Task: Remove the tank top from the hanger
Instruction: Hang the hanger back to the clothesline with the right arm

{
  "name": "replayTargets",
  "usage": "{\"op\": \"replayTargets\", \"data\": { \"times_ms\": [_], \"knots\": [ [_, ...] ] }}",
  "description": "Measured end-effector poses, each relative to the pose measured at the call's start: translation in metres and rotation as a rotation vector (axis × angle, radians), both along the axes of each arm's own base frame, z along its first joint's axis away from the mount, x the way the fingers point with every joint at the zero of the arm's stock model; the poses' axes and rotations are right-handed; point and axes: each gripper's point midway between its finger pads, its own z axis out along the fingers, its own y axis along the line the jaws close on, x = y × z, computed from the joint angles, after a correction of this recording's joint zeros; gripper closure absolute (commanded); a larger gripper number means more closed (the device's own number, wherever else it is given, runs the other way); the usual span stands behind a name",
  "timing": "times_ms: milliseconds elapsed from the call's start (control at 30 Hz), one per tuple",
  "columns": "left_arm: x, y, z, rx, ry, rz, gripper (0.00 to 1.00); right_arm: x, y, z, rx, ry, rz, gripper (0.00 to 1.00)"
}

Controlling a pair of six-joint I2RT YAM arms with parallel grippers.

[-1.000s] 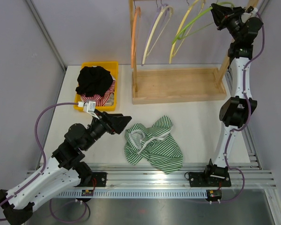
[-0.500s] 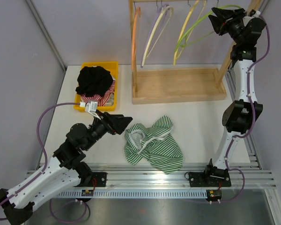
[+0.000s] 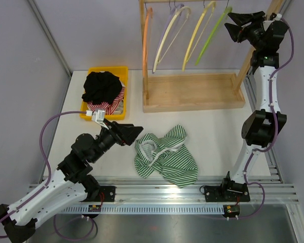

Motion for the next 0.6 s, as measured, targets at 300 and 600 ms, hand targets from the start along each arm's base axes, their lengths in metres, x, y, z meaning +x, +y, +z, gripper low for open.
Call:
{"op": "replayTargets", "data": {
  "times_ms": [300,600],
  "knots": [
    [-0.001,-0.002,-0.002,0.003,0.000,-0.009,0.21,-0.022,-0.028,-0.010,-0.107,0.036,-0.138,0.40],
    [0.002,0.001,-0.007,0.075,-0.051,-0.003,0.20,-0.140,-0.018,0.042,-0.450,-0.151,-0.331,0.19]
  ]
}}
